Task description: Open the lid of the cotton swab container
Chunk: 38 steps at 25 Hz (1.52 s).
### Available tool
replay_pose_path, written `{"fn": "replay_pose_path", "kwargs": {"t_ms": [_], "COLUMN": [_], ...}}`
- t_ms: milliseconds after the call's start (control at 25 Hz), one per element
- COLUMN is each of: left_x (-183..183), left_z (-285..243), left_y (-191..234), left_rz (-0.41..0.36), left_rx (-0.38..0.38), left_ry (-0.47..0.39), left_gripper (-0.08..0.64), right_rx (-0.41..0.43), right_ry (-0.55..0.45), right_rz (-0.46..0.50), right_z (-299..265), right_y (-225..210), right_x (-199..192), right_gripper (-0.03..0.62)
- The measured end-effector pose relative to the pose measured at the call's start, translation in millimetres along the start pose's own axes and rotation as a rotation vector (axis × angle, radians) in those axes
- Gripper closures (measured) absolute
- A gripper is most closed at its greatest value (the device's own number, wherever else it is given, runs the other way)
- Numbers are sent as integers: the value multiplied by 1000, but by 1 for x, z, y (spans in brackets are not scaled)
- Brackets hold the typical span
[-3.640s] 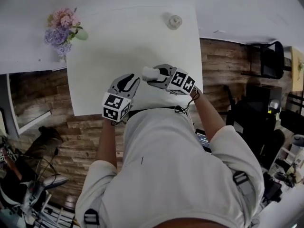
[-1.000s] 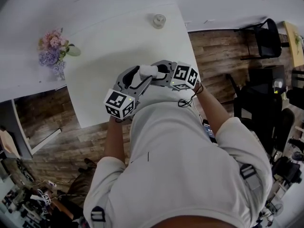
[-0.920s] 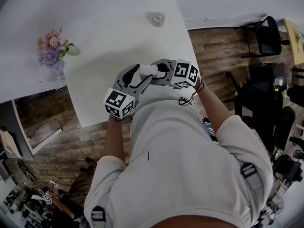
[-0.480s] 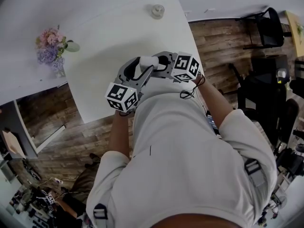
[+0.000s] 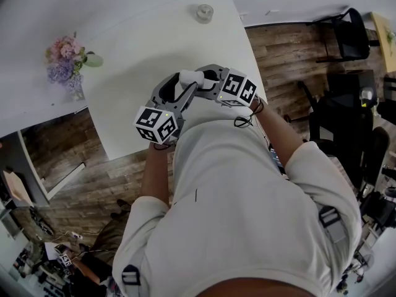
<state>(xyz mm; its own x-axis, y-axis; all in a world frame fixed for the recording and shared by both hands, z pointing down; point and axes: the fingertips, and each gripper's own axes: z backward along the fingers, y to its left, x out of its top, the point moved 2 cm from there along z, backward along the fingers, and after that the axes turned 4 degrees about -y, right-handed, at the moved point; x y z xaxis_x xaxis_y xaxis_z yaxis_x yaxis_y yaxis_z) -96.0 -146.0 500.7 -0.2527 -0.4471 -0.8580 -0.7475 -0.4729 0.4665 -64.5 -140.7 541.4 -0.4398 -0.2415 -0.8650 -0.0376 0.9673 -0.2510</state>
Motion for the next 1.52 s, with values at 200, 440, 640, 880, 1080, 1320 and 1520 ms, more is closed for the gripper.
{"fn": "replay_pose_path", "kwargs": {"t_ms": [200, 440, 640, 880, 1080, 1320, 1520], "left_x": [1, 12, 14, 9, 13, 13, 7], "left_z": [0, 2, 6, 9, 11, 10, 10], "left_y": [1, -8, -22, -31, -32, -24, -20], "left_rz": [37, -74, -223, -196, -187, -93, -1], "left_rx": [15, -61, -144, -249, -249, -212, -208], "left_ry": [-15, -10, 50, 58, 8, -10, -1], "left_gripper": [299, 301, 296, 290, 316, 319, 321], "right_rx": [-29, 168, 299, 395, 384, 365, 329], "right_ry": [13, -93, -71, -36, -46, -22, 10], "right_rz": [33, -155, -189, -188, -174, -139, -87], "right_z": [0, 9, 17, 21, 20, 17, 13], "right_y": [-3, 6, 21, 35, 35, 31, 31], "right_x": [0, 4, 2, 0, 5, 5, -1], "right_gripper": [393, 396, 396, 396, 396, 394, 396]}}
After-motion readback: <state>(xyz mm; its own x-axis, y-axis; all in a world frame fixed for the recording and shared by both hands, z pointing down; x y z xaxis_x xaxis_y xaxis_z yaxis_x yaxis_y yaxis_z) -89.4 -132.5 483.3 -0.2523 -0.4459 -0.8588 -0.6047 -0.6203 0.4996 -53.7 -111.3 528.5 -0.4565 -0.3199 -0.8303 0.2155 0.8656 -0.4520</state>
